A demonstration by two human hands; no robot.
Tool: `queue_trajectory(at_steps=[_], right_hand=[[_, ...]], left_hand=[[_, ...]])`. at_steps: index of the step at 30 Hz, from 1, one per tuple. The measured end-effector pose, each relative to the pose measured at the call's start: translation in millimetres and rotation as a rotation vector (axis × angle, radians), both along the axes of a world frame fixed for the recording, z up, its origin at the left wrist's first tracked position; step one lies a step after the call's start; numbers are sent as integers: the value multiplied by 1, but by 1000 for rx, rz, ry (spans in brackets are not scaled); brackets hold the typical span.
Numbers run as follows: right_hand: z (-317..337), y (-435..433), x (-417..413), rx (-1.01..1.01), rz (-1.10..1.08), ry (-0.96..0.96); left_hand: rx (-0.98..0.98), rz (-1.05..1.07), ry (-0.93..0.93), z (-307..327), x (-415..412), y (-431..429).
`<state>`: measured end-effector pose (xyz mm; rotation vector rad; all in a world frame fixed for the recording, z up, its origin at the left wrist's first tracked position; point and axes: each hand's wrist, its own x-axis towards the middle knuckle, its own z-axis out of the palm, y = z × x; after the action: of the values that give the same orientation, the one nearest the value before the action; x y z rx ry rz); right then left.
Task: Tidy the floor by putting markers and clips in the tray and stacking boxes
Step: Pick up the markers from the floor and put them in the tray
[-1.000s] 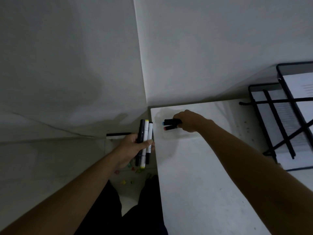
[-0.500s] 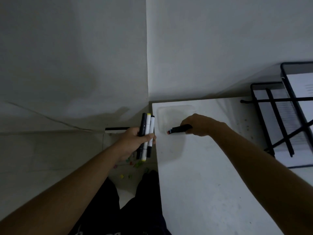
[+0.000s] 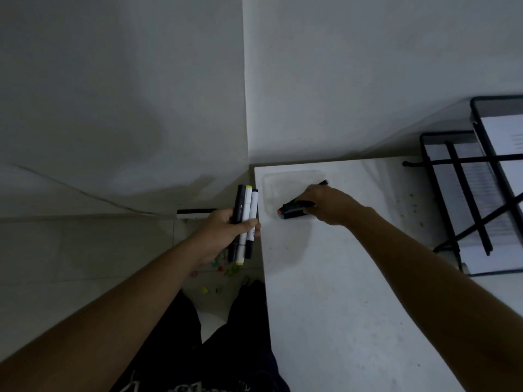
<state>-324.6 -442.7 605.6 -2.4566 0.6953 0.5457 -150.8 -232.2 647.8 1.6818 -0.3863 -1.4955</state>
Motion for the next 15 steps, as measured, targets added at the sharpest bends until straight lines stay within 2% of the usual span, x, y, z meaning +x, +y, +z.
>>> queue_trajectory(at_steps=[3,6,10,15], right_hand=[[-4,-5,0,-233,59,-139],[-9,-8,3,-351,106,-40],[-13,-6,6,-315,132,140],[-10,-12,1,-40,25,154]], left_hand=[[5,-6,-7,-3,-1,0],[10,-10,-11,-3,-3,2],[17,-1,-23,-3,-3,3],[29,-12,-35,-3,2,3]])
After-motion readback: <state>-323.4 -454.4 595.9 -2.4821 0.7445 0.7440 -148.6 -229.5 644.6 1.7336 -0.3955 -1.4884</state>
